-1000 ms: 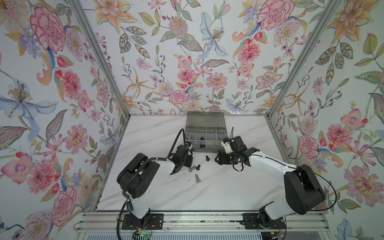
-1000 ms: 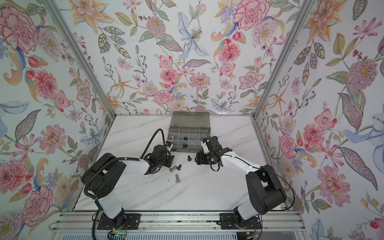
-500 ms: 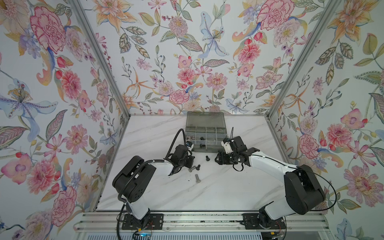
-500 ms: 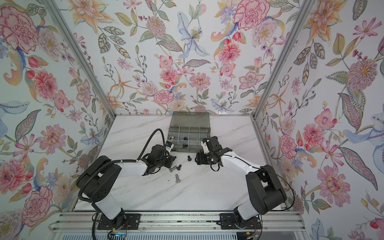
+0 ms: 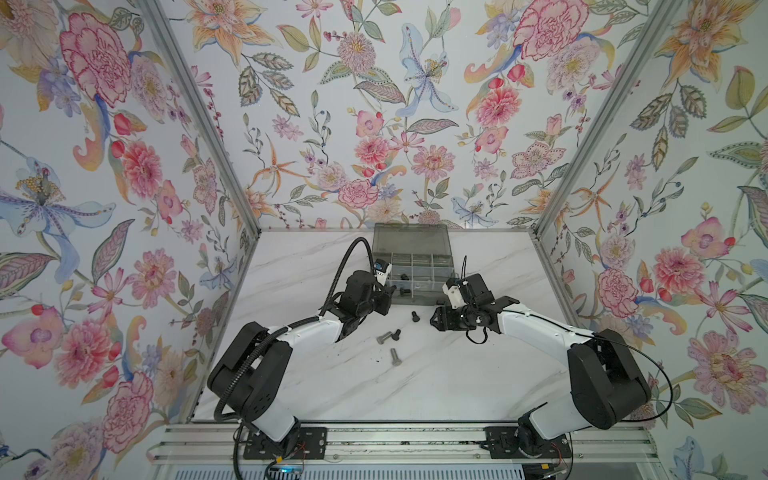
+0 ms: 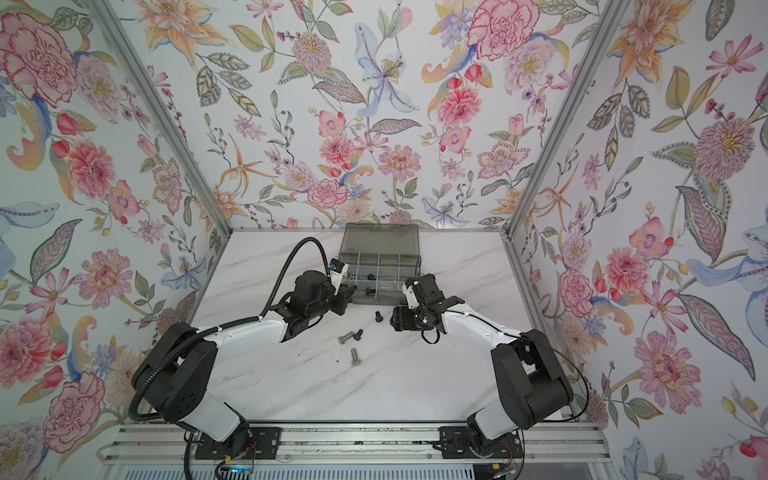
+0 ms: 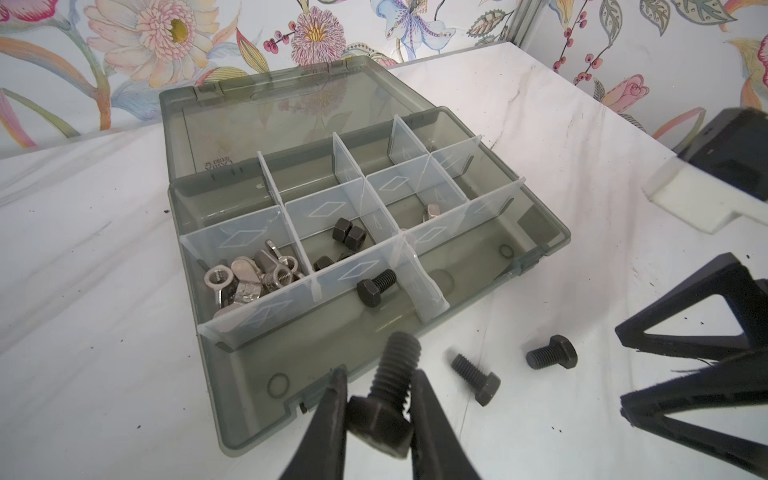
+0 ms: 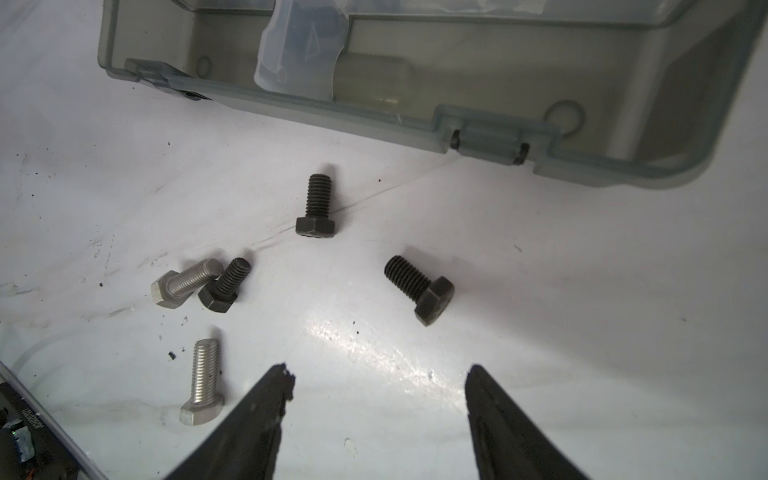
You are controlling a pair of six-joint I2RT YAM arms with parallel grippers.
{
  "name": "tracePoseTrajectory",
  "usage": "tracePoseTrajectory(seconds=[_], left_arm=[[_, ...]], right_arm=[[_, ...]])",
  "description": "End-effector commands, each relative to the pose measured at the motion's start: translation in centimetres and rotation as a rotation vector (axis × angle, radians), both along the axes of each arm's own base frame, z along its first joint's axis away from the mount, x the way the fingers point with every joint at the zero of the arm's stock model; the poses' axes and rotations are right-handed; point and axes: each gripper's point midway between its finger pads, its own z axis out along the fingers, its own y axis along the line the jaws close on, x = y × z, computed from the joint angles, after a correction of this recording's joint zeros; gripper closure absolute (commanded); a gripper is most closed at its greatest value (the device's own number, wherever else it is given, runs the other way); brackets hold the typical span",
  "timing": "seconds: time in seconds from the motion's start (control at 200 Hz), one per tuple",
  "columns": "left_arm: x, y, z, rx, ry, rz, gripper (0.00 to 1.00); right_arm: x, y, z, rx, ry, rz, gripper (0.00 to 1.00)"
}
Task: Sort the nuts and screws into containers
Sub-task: 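Close the left gripper on the dark bolt head and lift it, then carry the dark bolt into a front box compartment and open the left gripper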
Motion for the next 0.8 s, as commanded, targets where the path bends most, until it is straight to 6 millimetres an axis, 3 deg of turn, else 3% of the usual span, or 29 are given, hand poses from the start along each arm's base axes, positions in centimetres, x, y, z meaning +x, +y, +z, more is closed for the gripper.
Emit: tracePoseTrajectory(seconds=[0.0,0.13,0.23,0.545,0.796], left_arm=[[2.0,0.6,-0.2,0.014,-0.026,0.023,0.94],[3.2,0.7,-1.0,0.029,-0.018,0.035,0.92],[3.7,0.7,-1.8,0.051,-0.014,0.042,0.84],[5.1,1.7,-3.8,0.057,0.001,0.092,0.83],[5.4,1.5,-3.4,0.013,-0.025,0.102,0.80]], right_arm=[[-0.3,-0.4,0.6,0.006,-0.020,-0.010,0.30],[-0.5,-0.4,0.6,0.008,-0.021,-0.013,0.30],[-0.5,-0.5,0.8,0.008,-0.025,-0.013,0.30],[-0.5,-0.3,0.8,0.012,-0.021,-0.012,0.30],[-0.4,-0.3,0.7,0.011,-0.018,-0.011,0.30]])
